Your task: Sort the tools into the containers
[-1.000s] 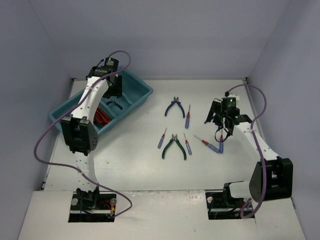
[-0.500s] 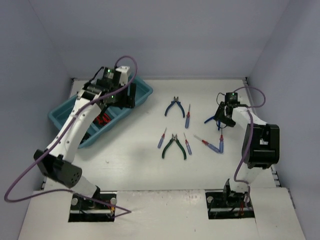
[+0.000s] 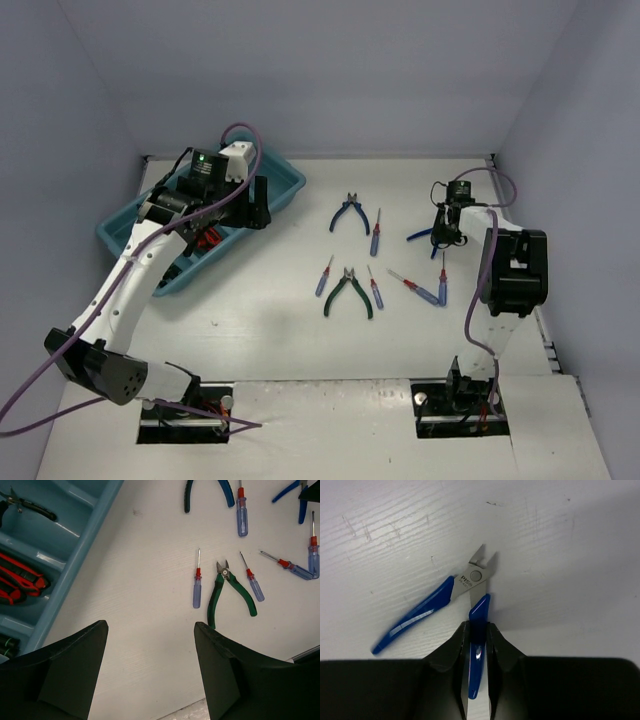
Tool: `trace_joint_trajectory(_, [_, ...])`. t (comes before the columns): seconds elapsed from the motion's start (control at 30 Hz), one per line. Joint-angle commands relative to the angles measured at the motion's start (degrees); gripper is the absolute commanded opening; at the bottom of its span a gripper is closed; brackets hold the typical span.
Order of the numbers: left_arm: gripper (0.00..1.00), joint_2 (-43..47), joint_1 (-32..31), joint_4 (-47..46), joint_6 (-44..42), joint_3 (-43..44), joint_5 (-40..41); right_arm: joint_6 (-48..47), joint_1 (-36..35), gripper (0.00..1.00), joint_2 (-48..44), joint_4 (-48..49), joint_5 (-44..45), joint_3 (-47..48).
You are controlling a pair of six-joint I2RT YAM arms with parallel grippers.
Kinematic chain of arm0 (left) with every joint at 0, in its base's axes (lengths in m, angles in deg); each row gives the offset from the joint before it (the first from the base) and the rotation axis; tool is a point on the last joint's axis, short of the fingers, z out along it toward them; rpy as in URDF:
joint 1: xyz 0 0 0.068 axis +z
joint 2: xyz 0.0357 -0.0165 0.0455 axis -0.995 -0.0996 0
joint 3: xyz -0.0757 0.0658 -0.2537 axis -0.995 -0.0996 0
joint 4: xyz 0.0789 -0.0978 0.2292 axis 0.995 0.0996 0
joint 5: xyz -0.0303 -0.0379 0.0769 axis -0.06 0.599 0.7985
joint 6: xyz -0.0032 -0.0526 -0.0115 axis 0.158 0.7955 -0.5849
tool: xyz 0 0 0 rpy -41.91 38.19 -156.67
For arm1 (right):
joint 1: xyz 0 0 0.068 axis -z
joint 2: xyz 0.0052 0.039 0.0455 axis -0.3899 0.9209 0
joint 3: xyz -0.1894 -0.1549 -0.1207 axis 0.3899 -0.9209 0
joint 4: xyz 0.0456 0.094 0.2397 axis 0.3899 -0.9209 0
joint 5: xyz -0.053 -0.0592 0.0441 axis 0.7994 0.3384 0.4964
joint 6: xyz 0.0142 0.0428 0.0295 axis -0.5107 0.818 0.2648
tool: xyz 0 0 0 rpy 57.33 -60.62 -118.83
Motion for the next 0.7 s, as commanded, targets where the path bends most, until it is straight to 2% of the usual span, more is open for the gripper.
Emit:
trace_joint_trajectory(0.0, [0.67,1.89,-0.33,-4.73,1.3,0.31,-2.0,-1.54,-0.6,0.02,-0.96,1.39,-2.34,1.14])
trace_joint_trajectory(0.13, [0.67,1.49,-0.46,-5.92,2.02,0.94,-5.18,-2.27,-2.47,0.0,-5.57,2.59,-1.02,1.18])
trace_joint_trajectory(0.23, [0.67,0.95,-1.14,-8.63,2.1,1.62,-8.86,-4.0,-7.53,0.0,-10.7,3.05,-1.85,2.2])
trace_joint_trajectory(0.53, [0.67,-5.32,-3.42,-11.39,3.79,7.26,-20.45,-11.31,-21.05,0.0,-27.36,4.82,-14.64,1.21])
trace_joint_trajectory(0.67, [0.67,-7.99,-5.08,-12.03,6.17,9.33,-23.63,-11.76,-26.81,0.0,-32.71,7.69,-17.23,-0.5])
